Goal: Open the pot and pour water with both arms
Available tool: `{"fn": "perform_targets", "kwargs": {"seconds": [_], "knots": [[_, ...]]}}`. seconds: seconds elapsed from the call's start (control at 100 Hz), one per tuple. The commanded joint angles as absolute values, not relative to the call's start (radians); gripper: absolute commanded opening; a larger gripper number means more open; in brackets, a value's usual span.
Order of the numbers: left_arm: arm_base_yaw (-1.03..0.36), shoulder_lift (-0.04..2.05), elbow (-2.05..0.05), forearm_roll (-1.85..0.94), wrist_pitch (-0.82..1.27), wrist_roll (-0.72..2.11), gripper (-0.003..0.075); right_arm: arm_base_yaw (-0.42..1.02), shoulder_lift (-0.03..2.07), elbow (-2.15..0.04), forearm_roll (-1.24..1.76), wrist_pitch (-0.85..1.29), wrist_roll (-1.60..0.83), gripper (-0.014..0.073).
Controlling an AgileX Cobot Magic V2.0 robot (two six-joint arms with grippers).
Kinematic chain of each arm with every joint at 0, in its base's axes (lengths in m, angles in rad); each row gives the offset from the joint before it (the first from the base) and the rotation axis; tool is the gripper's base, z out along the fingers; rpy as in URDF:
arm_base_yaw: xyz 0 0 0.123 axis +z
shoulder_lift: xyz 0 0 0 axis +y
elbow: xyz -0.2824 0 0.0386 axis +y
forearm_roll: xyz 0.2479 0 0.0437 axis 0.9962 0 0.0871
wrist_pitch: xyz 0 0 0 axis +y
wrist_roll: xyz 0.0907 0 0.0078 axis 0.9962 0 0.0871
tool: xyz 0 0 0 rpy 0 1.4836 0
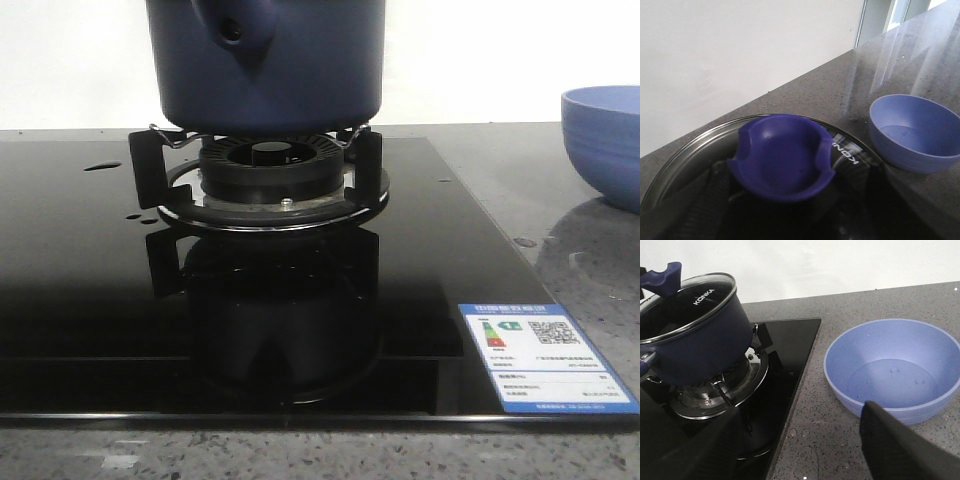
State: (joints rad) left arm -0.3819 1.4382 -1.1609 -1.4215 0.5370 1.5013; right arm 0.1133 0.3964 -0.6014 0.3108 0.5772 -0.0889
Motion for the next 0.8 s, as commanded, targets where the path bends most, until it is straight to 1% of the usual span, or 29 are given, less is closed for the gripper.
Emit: {"fn": "perform_targets", "kwargs": {"seconds": [0.0,0.12,0.55,0.62,0.72,0.79], "knots": [[-0.401,1.434,-1.207,-1.474,0.487,1.515,0.0520,0.115,0.412,-0.637,0.320,0.509,-0.100,0.0455],[-0.403,1.457,-1.219,-1.477,0.457,1.515,0.0520,0.115,0.412,-0.637,0.320,0.511,-0.100,0.0455],[-0.403,1.504,-1.267,-1.484,0.473,1.515,0.0509,0.115,0.412,-0.637,0.320,0.511,-0.100,0.0455],[-0.403,1.504,-1.267,-1.484,0.483,1.515,0.0475,0.115,0.412,-0.637,0.320,0.511,-0.100,0.0455],[-0.403,1.504,-1.270,-1.484,0.498,1.515,0.0377,0.115,0.412,-0.637,0.320,0.512,-0.100,0.0455],[-0.403,1.504,-1.272,-1.484,0.508,1.515,0.0327,0.115,0.412,-0.637,0.320,0.512,-0.100,0.0455]]}}
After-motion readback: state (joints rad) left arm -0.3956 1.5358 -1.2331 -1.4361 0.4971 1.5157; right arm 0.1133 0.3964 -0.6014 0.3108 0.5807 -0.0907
